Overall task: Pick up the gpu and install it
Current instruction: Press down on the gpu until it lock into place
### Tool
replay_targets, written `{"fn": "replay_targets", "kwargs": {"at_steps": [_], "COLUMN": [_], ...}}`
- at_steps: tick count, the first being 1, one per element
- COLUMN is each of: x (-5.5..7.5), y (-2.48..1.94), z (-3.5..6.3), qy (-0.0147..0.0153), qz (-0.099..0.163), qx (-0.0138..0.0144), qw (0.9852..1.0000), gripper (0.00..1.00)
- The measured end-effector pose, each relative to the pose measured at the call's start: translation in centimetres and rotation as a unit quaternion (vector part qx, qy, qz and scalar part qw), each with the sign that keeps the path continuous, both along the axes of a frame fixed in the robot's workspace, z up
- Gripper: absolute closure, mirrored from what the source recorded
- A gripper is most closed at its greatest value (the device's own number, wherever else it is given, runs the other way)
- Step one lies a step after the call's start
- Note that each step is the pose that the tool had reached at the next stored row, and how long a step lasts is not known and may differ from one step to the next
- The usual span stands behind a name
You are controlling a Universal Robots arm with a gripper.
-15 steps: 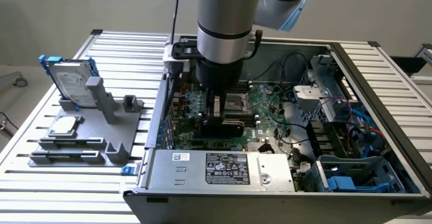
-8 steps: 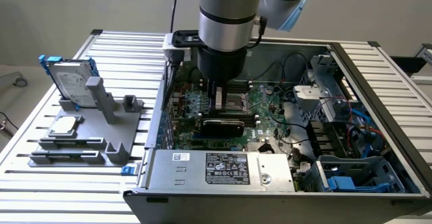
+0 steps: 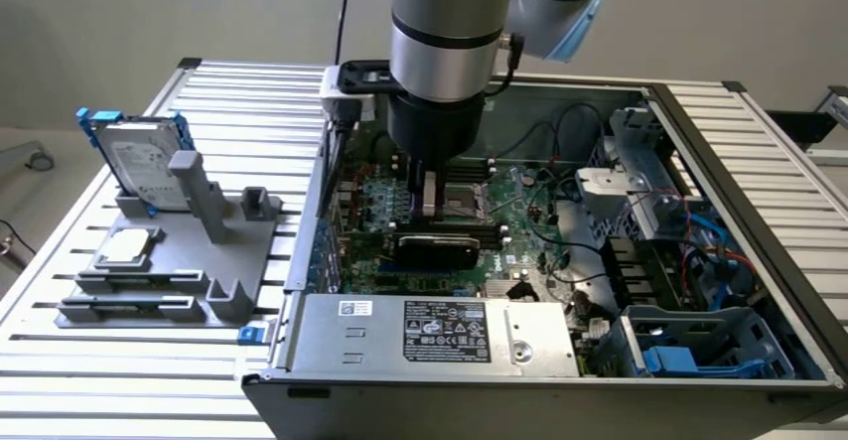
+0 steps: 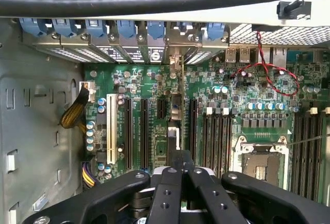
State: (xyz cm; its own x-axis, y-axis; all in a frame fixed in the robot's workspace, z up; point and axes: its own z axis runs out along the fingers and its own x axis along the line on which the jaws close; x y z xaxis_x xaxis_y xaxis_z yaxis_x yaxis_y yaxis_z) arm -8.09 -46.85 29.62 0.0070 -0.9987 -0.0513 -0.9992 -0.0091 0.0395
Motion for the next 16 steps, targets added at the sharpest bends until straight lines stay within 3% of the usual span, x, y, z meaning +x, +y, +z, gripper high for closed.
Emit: {"fn": "replay_targets", "kwargs": {"at_steps": [11,16], "x": [-0.04,-0.95], "y": [0.01,0.41], "z": [-0.11,-0.80], "qy": [0.0000,-0.0023], "qz": [0.000,0.000], "qx": [0.0001,0.0001], "qw": [1.0000,1.0000], "gripper": [0.89,0.89]}}
